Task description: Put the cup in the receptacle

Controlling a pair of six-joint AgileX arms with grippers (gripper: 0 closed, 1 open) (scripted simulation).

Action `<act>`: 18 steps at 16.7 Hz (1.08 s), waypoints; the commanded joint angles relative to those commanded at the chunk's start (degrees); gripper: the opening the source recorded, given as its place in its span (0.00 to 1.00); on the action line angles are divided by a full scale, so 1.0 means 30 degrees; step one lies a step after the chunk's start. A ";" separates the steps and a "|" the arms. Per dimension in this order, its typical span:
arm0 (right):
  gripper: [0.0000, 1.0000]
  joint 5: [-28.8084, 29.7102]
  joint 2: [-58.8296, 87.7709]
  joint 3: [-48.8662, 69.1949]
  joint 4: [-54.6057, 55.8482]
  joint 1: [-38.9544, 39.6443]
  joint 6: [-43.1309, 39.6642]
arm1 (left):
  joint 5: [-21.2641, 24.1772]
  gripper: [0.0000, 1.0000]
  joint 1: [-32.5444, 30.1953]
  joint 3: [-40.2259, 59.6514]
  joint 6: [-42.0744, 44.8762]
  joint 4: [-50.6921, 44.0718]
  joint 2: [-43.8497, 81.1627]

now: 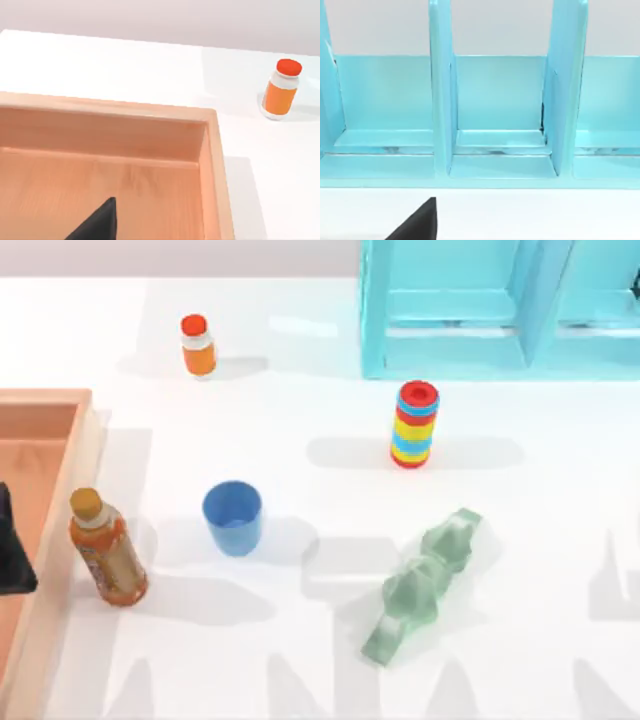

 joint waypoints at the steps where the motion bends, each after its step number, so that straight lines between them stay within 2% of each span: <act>1: 1.00 0.0000 0.0000 0.0000 0.0000 0.0000 0.0000 | -0.0082 1.00 -0.0216 0.1241 -0.0441 -0.0937 0.1308; 8: 1.00 0.0000 0.0000 0.0000 0.0000 0.0000 0.0000 | -0.0182 1.00 -0.2635 1.2230 -0.4135 -0.7850 1.2290; 14: 1.00 0.0000 0.0000 0.0000 0.0000 0.0000 0.0000 | 0.0283 1.00 -0.5831 2.2148 -0.6888 -1.3907 2.2843; 18: 1.00 0.0000 0.0000 0.0000 0.0000 0.0000 0.0000 | 0.0543 1.00 -0.8029 2.7215 -0.8035 -1.7798 2.9047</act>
